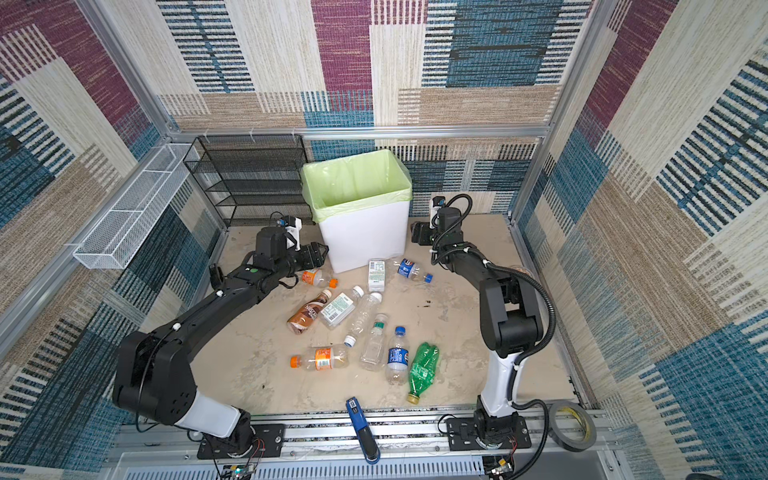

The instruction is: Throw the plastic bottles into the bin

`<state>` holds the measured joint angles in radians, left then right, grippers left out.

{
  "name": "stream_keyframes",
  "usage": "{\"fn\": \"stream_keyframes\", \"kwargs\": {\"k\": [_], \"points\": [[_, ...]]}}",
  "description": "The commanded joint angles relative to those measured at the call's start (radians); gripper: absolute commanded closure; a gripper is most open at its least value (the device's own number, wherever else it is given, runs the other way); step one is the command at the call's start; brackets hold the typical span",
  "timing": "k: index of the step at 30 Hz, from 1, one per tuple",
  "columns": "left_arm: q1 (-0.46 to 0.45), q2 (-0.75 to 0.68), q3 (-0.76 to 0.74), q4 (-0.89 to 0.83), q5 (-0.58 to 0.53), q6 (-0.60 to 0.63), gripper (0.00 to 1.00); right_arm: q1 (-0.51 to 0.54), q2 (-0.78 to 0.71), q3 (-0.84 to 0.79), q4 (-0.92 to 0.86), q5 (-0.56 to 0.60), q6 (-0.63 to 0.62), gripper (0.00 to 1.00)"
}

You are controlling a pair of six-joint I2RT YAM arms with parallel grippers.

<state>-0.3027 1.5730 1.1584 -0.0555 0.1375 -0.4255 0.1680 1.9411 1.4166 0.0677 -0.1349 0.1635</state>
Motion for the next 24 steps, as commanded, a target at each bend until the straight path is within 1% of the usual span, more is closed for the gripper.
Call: {"fn": "stream_keyframes", "kwargs": {"k": [1,7,12,17,21,24], "points": [[0.004,0.058,0.037,0.054,0.013,-0.025,0.23,-0.001,0.031,0.046,-0.023,-0.031,-0.016,0.15],[0.008,0.176,0.144,0.049,0.002,0.005,0.23,-0.001,0.047,0.086,-0.038,-0.105,-0.049,0.15],[0.012,0.26,0.219,0.08,0.007,0.03,0.25,-0.001,0.011,0.032,0.001,-0.155,-0.054,0.16],[0.011,0.332,0.325,0.054,0.007,0.068,0.25,-0.001,-0.011,-0.014,0.039,-0.274,-0.083,0.16],[0.011,0.385,0.397,0.02,0.015,0.091,0.25,-0.001,-0.048,-0.045,0.045,-0.244,-0.109,0.16],[0.011,0.387,0.392,0.046,0.013,0.106,0.24,-0.004,-0.079,-0.076,0.02,-0.211,-0.142,0.15]]}}
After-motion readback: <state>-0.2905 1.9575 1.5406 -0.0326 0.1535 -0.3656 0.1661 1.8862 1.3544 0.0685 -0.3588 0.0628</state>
